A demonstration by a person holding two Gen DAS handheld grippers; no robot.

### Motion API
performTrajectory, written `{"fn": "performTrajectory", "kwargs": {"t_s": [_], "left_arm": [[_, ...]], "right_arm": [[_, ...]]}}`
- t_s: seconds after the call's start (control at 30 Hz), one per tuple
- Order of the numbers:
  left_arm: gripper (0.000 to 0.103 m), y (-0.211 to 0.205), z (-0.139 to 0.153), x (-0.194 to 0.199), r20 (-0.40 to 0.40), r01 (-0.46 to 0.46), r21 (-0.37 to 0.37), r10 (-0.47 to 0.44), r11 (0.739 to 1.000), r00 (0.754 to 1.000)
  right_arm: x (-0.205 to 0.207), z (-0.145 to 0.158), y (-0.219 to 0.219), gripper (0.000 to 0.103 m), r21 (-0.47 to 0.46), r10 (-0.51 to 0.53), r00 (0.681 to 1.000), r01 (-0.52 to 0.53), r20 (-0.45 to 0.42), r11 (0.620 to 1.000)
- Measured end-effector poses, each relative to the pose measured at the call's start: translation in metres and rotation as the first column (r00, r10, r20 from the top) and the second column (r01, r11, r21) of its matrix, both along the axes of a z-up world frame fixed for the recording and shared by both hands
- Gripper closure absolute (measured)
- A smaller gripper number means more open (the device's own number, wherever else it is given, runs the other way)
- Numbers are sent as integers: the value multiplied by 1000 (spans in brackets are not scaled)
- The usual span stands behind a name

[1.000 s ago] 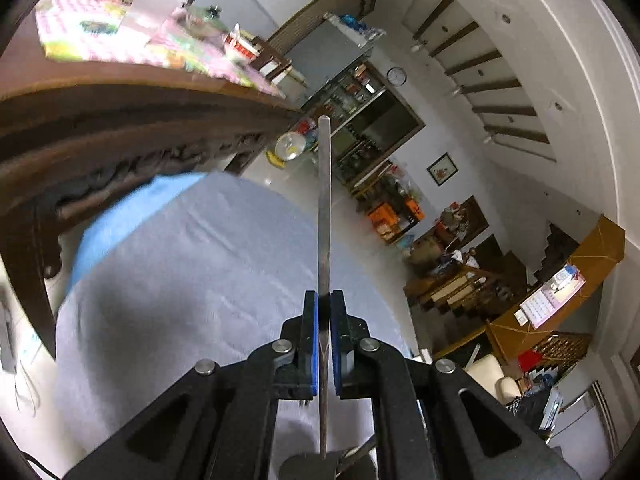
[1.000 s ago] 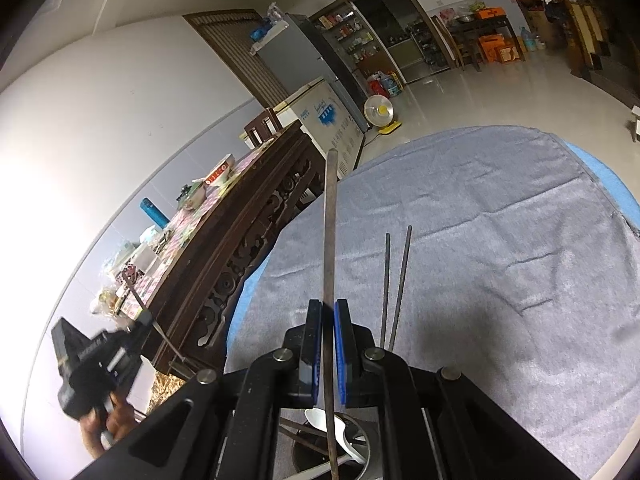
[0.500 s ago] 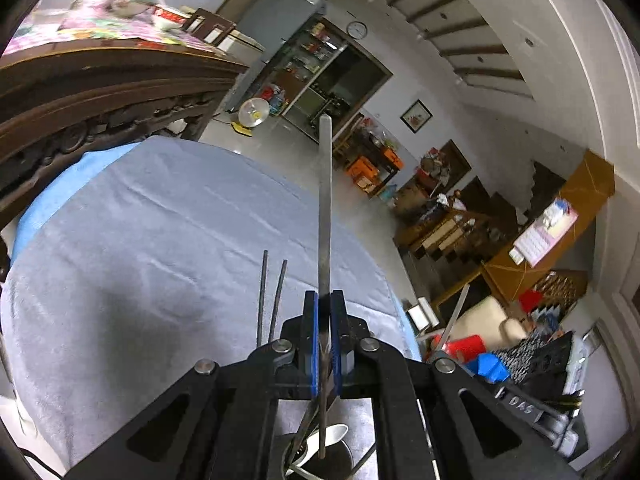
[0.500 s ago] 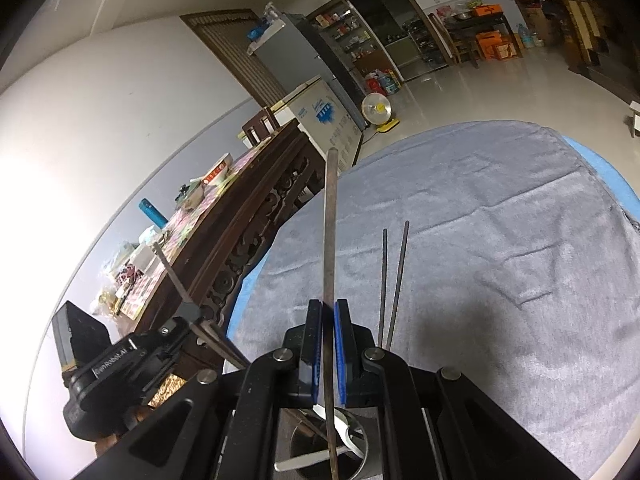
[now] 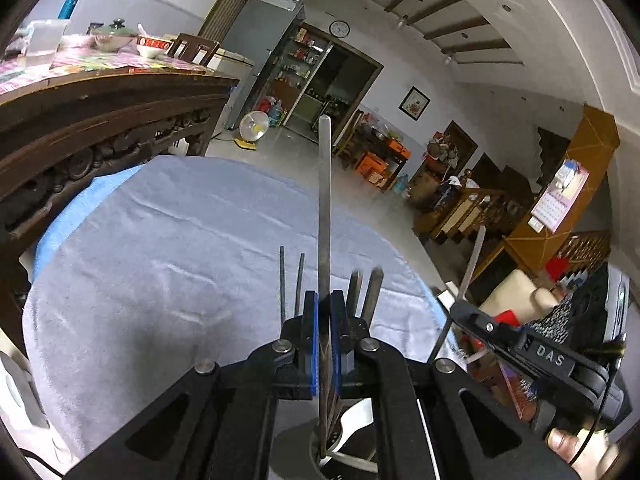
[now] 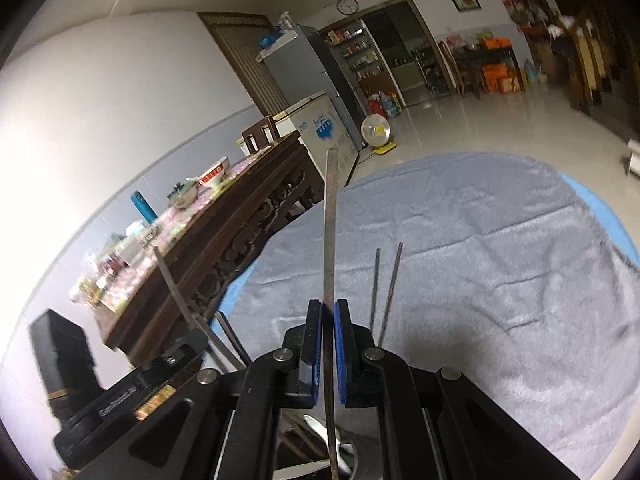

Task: Organize utensils
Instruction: 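Lower both chopsticks into the cup and open both grippers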

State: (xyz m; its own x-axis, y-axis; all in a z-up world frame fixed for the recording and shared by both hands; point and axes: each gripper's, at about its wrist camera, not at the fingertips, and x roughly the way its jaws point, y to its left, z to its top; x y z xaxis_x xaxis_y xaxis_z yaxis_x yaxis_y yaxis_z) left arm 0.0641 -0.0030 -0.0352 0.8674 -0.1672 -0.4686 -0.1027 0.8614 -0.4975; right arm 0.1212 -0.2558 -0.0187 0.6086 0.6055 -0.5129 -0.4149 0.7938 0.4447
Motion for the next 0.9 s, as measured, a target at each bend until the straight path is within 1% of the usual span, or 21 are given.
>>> {"fn": "performTrajectory", "kwargs": {"t_s": [0.23,0.5,0.9], "left_arm": [[98,-15,-8,-9,-5,8,42,-8,999,1000],[98,-23,-22,-11,-44,29,52,-26,998,999],[98,-41,-32,-20,-82,82,68,-76,994,994]], "right_arm": [[-9,-13,7,96,-37,2,1000,-2,2,999],[-26,-30,10,96,-64,19,1000,-20,-14,998],[-42,-47,11,96,-87,35,998,-39,-45,995]]}}
